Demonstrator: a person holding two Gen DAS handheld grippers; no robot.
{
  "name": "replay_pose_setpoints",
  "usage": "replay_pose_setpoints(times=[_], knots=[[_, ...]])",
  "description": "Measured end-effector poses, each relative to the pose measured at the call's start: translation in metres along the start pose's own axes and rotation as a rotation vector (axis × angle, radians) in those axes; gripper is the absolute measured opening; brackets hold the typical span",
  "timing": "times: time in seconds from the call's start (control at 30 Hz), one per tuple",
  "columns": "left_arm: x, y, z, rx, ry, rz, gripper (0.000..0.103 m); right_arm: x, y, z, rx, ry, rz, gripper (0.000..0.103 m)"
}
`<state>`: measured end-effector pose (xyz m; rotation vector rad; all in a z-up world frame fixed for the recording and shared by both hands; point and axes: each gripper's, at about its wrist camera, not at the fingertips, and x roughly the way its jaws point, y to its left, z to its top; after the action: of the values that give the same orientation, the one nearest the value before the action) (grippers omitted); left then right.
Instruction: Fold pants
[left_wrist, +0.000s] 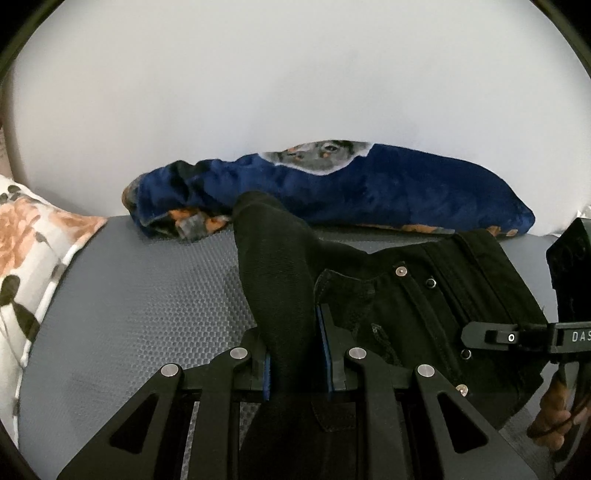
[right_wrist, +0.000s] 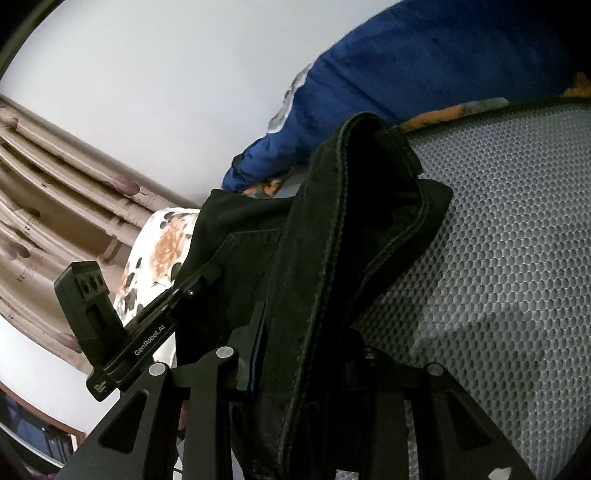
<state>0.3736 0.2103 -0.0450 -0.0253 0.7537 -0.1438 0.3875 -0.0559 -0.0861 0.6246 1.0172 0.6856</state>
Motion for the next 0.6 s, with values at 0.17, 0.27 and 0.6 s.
replay_pose_setpoints(times=[0.17, 0.27, 0.6], knots=[[0.004, 0.001, 0.000, 0.006, -0.004, 0.005, 0.021, 0.000, -0.008, 0.001, 0.005, -0.007, 0.010, 0.028], [0.006, 0.002, 0.000, 0.006, -0.005, 0.007, 0.021, 0.000, -0.012, 0.002, 0.006, -0.011, 0.014, 0.028], [0.017, 0.013, -0.006, -0.009, 0.009, 0.015, 0.022, 0.003, -0.021, 0.003, -0.018, -0.008, -0.016, 0.028]])
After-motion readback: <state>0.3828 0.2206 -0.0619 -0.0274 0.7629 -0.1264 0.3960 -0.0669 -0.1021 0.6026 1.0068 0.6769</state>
